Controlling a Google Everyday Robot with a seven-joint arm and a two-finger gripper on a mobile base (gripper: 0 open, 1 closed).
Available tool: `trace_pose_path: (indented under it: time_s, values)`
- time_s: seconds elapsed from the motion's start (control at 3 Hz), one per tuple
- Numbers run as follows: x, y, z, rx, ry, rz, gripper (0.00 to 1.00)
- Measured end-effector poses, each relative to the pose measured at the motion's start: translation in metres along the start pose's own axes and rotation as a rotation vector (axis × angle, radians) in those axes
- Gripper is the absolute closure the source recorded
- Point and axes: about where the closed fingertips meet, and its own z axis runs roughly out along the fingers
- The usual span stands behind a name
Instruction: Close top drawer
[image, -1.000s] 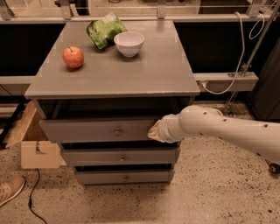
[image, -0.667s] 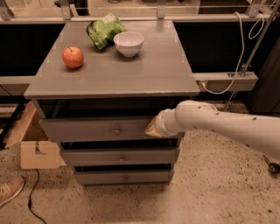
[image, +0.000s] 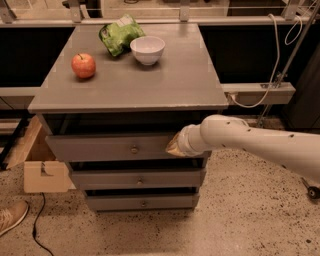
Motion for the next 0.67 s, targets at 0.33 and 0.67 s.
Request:
trace_pose_path:
  time_s: [0.33, 0.67]
  values:
    - [0.0006, 0.0023, 0.0044, -0.008, 0.002, -0.005, 1.0]
    - [-0.0003, 0.0038, 0.0062, -0.018, -0.018, -0.006, 1.0]
